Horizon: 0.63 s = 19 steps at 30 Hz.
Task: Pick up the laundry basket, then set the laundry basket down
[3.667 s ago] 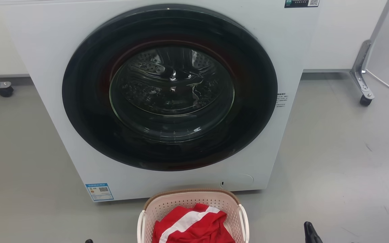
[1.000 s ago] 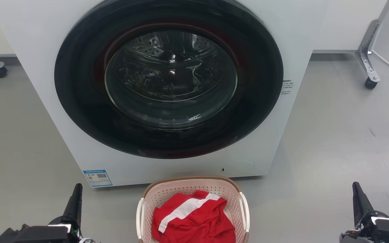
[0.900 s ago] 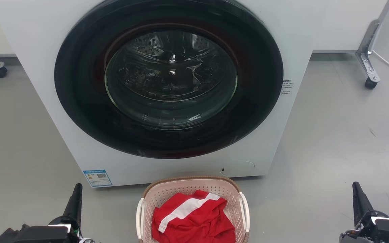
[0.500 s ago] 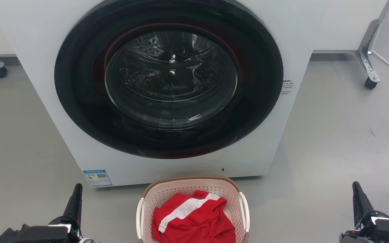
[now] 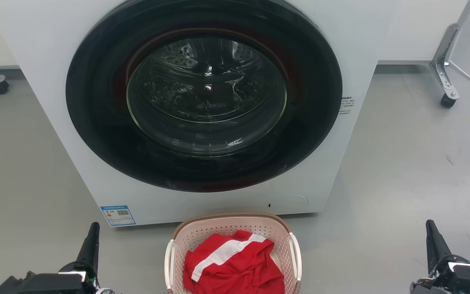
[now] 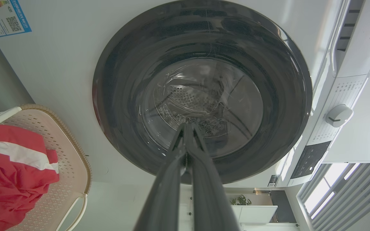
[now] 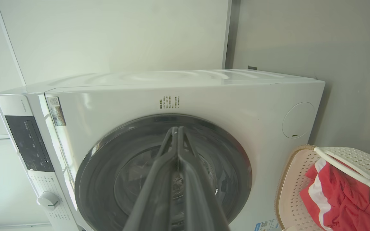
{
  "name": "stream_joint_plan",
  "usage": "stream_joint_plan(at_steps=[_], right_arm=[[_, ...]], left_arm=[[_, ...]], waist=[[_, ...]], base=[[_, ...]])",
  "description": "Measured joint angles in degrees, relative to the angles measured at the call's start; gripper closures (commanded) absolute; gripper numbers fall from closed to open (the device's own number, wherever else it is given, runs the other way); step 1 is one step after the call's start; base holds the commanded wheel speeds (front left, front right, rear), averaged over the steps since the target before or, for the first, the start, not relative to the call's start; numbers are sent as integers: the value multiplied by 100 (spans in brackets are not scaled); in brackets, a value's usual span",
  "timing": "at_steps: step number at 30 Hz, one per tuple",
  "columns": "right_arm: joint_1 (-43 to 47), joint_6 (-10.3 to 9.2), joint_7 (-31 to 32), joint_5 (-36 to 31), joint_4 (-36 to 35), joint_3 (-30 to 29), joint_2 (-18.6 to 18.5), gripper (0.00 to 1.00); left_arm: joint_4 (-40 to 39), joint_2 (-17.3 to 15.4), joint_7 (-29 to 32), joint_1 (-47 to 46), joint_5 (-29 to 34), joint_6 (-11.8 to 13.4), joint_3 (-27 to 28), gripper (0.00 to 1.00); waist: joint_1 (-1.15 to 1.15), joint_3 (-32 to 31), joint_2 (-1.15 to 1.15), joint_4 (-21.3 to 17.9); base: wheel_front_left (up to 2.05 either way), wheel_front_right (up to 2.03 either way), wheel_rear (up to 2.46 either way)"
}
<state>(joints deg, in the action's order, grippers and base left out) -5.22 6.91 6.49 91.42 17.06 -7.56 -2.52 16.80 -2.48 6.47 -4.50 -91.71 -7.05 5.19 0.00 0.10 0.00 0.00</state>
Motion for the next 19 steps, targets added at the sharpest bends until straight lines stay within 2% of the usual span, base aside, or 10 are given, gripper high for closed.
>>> stream_joint_plan(at_steps=[19], right_arm=[[0,0,0,0,2,0,1,100]], left_arm=[[7,0,0,0,-1,-1,-1,100]], waist=[[0,0,0,0]], base=[[0,0,0]])
